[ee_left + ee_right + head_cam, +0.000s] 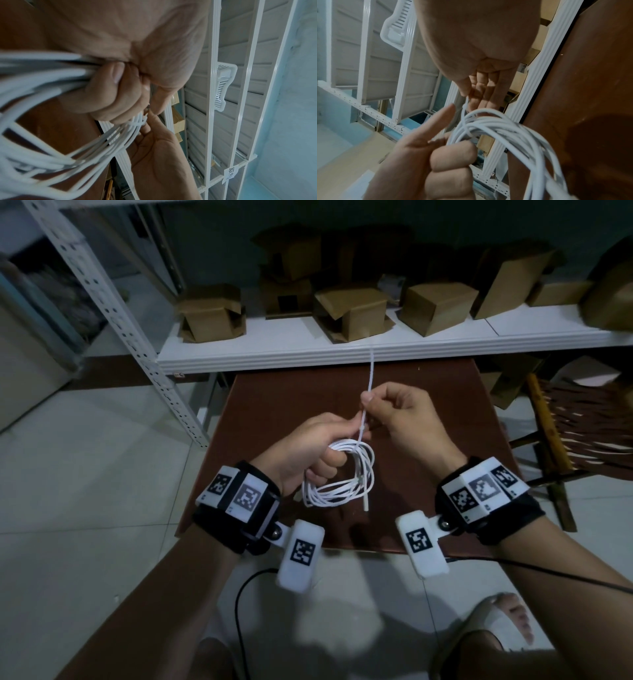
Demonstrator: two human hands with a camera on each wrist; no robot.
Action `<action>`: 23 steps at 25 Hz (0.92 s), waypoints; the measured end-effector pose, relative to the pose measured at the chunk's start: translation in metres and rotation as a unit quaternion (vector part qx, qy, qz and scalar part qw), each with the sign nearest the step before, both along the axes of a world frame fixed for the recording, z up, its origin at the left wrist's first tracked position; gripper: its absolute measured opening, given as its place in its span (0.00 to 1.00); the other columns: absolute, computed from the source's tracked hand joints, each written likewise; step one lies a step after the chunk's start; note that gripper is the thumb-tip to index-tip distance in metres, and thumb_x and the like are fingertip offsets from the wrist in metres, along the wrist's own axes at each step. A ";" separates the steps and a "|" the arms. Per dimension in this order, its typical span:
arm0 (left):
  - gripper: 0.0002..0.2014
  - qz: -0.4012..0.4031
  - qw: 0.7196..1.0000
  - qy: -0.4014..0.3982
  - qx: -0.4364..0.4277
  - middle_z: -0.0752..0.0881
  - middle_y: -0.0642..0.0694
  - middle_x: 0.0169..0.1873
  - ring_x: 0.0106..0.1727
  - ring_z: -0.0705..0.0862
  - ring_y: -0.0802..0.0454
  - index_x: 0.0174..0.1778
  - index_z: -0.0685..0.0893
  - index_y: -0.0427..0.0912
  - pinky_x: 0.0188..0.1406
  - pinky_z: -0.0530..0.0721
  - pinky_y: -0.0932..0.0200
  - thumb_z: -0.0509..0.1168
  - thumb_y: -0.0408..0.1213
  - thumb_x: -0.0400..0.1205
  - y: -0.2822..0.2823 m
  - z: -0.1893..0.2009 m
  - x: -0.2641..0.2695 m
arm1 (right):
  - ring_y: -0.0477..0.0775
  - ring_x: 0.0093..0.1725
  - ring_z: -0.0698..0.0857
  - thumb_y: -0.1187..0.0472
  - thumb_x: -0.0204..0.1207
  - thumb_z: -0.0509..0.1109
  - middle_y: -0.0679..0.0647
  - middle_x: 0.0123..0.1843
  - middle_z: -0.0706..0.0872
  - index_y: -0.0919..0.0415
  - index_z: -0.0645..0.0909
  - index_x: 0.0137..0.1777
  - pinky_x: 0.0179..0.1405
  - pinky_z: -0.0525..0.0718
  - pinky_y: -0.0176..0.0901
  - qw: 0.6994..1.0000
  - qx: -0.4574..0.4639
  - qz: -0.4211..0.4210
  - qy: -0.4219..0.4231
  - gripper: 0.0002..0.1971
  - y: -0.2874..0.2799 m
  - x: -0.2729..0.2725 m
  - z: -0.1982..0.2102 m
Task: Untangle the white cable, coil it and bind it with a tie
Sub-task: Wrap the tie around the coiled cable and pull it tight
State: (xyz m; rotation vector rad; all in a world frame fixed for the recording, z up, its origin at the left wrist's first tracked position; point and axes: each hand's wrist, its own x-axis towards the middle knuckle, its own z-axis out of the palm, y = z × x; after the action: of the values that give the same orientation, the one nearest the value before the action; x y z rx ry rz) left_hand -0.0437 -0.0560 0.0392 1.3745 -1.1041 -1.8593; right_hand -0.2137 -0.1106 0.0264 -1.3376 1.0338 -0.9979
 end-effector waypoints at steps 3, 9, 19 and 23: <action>0.12 0.014 0.998 -0.025 -0.047 0.60 0.53 0.23 0.19 0.54 0.61 0.60 0.81 0.48 0.20 0.48 0.66 0.59 0.51 0.92 0.002 -0.002 -0.002 | 0.48 0.25 0.83 0.67 0.84 0.74 0.64 0.34 0.85 0.74 0.84 0.49 0.29 0.85 0.34 0.999 -0.001 -0.013 -0.048 0.07 0.005 -0.003 0.008; 0.21 -0.006 0.999 -0.032 -0.018 0.58 0.55 0.21 0.18 0.53 0.61 0.67 0.85 0.40 0.20 0.47 0.66 0.60 0.54 0.91 0.004 0.001 -0.002 | 0.45 0.24 0.83 0.72 0.80 0.76 0.58 0.29 0.85 0.75 0.85 0.49 0.26 0.83 0.33 0.998 0.005 -0.016 -0.068 0.04 0.010 0.002 0.010; 0.24 -0.057 0.997 -0.044 -0.006 0.58 0.55 0.21 0.18 0.54 0.62 0.78 0.78 0.53 0.15 0.54 0.72 0.54 0.60 0.92 0.009 -0.001 -0.005 | 0.43 0.27 0.83 0.71 0.81 0.76 0.60 0.33 0.84 0.74 0.85 0.49 0.27 0.84 0.32 0.997 0.010 -0.028 -0.064 0.04 0.008 0.005 0.001; 0.20 -0.050 0.997 -0.053 0.005 0.57 0.55 0.21 0.18 0.54 0.62 0.77 0.80 0.55 0.15 0.53 0.72 0.55 0.56 0.93 0.009 0.003 -0.003 | 0.46 0.29 0.83 0.70 0.80 0.77 0.54 0.30 0.87 0.74 0.86 0.49 0.30 0.85 0.35 0.998 -0.001 -0.031 -0.060 0.05 0.007 0.007 -0.005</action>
State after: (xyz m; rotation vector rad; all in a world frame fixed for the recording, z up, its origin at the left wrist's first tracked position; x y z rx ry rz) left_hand -0.0467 -0.0474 0.0419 1.4633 -1.2392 -1.8817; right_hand -0.2067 -0.1032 0.0217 -1.2378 0.9878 -1.1121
